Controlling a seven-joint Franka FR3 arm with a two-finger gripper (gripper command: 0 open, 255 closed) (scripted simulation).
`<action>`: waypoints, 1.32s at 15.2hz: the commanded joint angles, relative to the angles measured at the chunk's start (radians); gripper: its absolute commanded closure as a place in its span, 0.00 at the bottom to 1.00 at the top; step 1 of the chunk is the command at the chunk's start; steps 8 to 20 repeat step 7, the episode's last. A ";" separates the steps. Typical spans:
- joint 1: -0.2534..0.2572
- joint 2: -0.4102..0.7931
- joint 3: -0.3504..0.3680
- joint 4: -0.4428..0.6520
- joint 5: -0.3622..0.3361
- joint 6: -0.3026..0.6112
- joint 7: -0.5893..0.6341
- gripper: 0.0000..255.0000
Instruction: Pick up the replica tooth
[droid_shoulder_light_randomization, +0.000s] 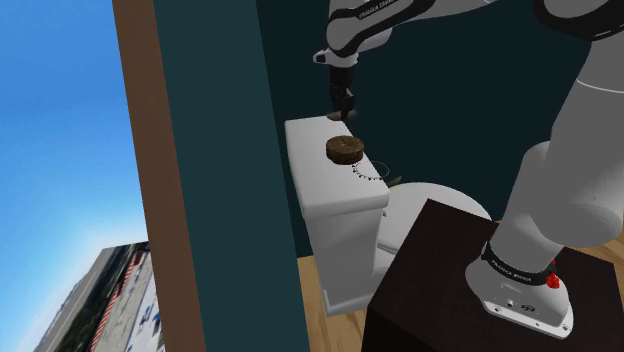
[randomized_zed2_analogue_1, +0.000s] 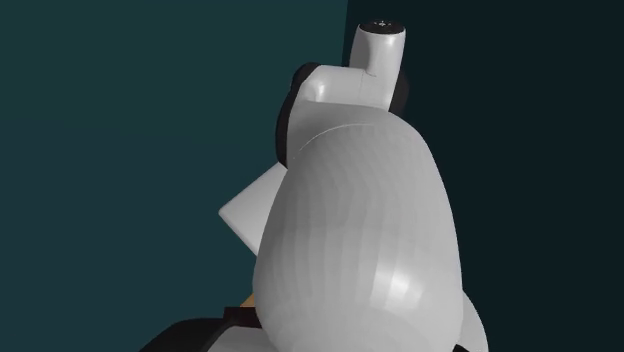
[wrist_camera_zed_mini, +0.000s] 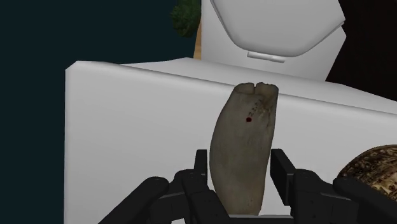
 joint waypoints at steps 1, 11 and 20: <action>-0.001 -0.002 -0.001 0.023 -0.001 -0.025 -0.002 1.00; 0.000 -0.011 0.000 0.069 -0.004 -0.080 0.000 1.00; 0.000 -0.011 0.000 0.069 -0.004 -0.080 0.000 1.00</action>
